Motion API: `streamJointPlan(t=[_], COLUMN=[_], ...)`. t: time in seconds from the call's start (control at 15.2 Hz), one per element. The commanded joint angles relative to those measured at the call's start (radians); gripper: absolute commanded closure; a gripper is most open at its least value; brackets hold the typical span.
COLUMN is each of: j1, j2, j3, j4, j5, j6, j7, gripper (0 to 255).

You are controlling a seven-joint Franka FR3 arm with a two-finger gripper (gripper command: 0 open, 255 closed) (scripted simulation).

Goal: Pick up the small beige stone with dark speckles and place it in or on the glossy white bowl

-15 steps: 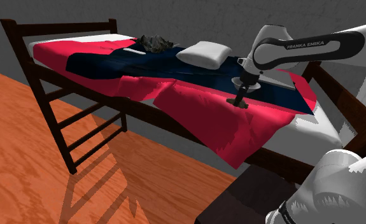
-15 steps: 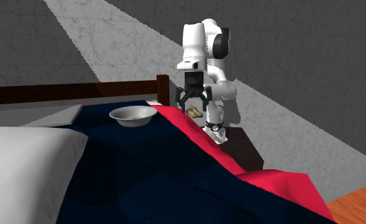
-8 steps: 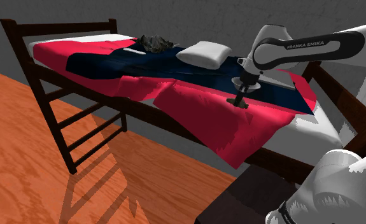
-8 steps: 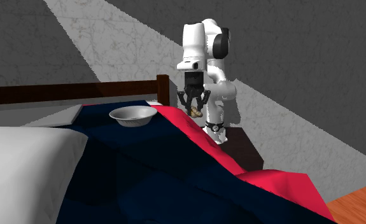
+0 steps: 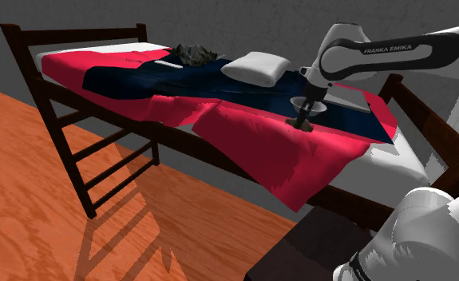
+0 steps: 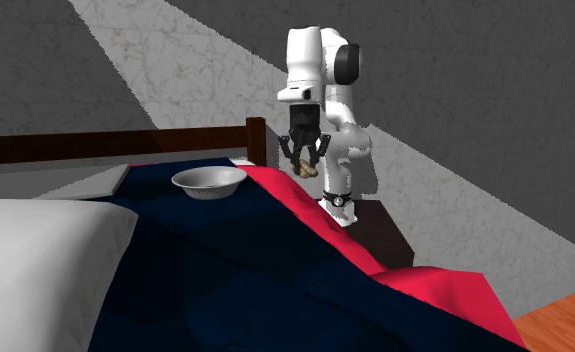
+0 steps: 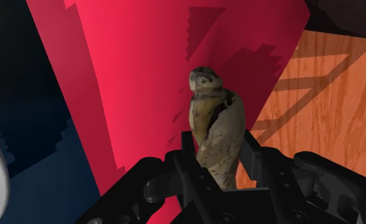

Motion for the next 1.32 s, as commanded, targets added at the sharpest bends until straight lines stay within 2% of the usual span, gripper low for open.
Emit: streamJointPlan(t=[0.0,1.12,1.25], j1=[0.001,0.010,0.005], j2=[-0.008,-0.004,0.049], j3=[0.005,0.025,-0.016], j4=[0.023,0.251,0.302], j5=[0.000,0.014,0.021], j6=[-0.032,-0.256,-0.253], j7=[0.003,0.005,-0.046], gripper=[255,255,255])
